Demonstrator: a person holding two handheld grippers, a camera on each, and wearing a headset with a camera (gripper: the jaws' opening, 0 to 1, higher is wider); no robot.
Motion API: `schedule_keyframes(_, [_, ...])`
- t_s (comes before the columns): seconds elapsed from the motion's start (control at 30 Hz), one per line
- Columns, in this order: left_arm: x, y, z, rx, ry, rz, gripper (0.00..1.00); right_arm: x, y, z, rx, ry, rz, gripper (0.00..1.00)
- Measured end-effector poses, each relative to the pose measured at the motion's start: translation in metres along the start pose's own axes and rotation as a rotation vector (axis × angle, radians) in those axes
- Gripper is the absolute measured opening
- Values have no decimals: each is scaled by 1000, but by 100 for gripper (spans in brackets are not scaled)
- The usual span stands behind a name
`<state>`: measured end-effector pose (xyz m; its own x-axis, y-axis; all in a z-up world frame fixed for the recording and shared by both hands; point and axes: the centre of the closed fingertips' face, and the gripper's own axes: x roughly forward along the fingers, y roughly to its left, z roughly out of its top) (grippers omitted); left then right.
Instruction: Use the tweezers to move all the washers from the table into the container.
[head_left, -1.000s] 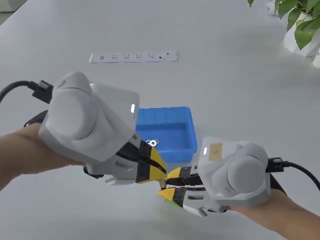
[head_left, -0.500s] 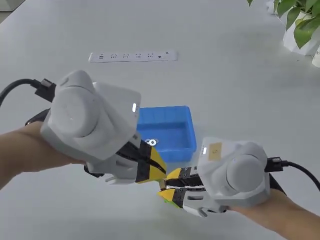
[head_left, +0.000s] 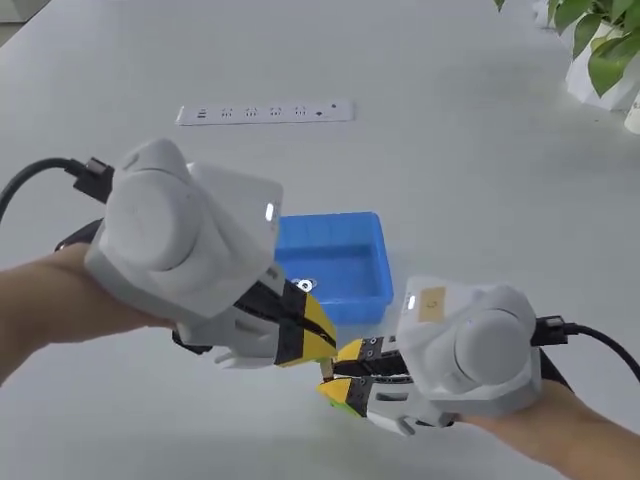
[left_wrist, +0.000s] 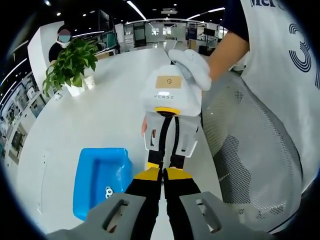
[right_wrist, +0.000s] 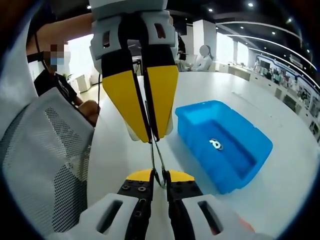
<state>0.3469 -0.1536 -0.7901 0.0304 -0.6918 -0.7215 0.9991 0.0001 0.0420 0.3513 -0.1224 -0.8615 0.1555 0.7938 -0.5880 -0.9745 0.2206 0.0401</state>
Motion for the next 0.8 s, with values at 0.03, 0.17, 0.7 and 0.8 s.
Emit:
schedule_keyframes(0.03, [0, -1, 0, 1, 3, -2, 5, 0, 0, 0, -3, 2, -1, 11])
schedule_keyframes(0.17, [-3, -2, -1, 15, 19, 6, 5, 0, 2, 1, -11, 0, 3, 11])
schedule_keyframes(0.7, [-38, 7, 14, 67, 15, 69, 5, -12, -4, 38, -84, -43, -23, 10])
schedule_keyframes(0.8, [-44, 10, 17, 81, 15, 79, 5, -14, -8, 46, -95, -48, -29, 10])
